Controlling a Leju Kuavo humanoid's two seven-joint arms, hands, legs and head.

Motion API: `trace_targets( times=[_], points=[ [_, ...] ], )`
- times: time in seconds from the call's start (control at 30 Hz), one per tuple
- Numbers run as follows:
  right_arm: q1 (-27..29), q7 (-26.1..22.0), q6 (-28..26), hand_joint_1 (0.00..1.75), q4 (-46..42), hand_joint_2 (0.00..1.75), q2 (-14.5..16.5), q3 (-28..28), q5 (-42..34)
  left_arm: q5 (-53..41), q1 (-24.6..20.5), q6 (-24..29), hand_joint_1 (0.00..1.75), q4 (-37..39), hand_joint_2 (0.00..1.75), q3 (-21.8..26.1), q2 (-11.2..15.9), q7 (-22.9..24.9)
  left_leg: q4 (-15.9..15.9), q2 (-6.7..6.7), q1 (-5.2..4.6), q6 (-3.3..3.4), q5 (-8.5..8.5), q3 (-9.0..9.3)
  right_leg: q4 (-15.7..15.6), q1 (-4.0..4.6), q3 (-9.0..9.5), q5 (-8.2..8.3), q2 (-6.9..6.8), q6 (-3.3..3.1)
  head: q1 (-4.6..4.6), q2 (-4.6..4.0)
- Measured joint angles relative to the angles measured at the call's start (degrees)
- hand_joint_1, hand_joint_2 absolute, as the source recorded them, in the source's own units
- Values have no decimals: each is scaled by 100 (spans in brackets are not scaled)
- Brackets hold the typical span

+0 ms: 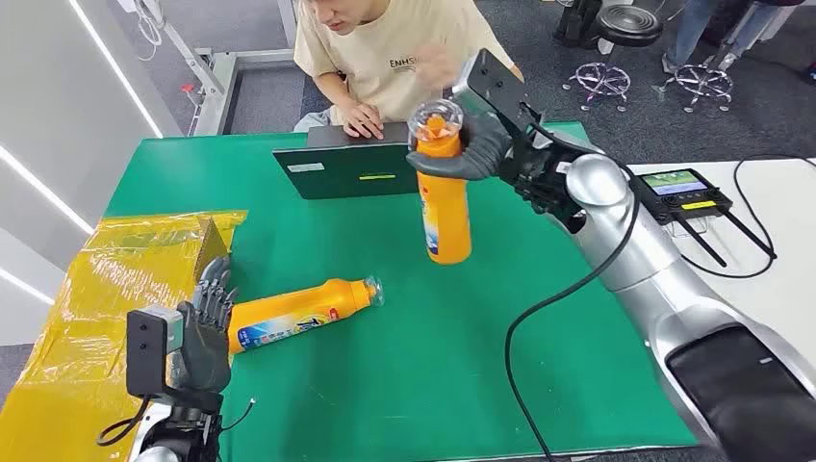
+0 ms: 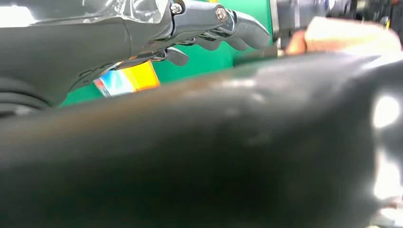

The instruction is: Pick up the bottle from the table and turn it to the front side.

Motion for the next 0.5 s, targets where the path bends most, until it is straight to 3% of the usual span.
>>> trace_targets(
  times=[0.2, 0.5],
  points=[
    [-289, -53, -69, 175, 65, 175, 568, 225, -388, 8, -351, 7, 0, 243, 0, -352, -141, -4, 0, 4, 0, 0, 0, 1, 0, 0, -1, 0, 6, 0, -1, 0],
    [-181, -1, -106, 175, -185, 175, 1355, 596, -748, -158, -709, -75, 0, 745, 0, -991, -404, 63, 0, 2, 1, 0, 0, 0, -1, 0, -4, -2, 3, -2, -2, 0]
  ],
)
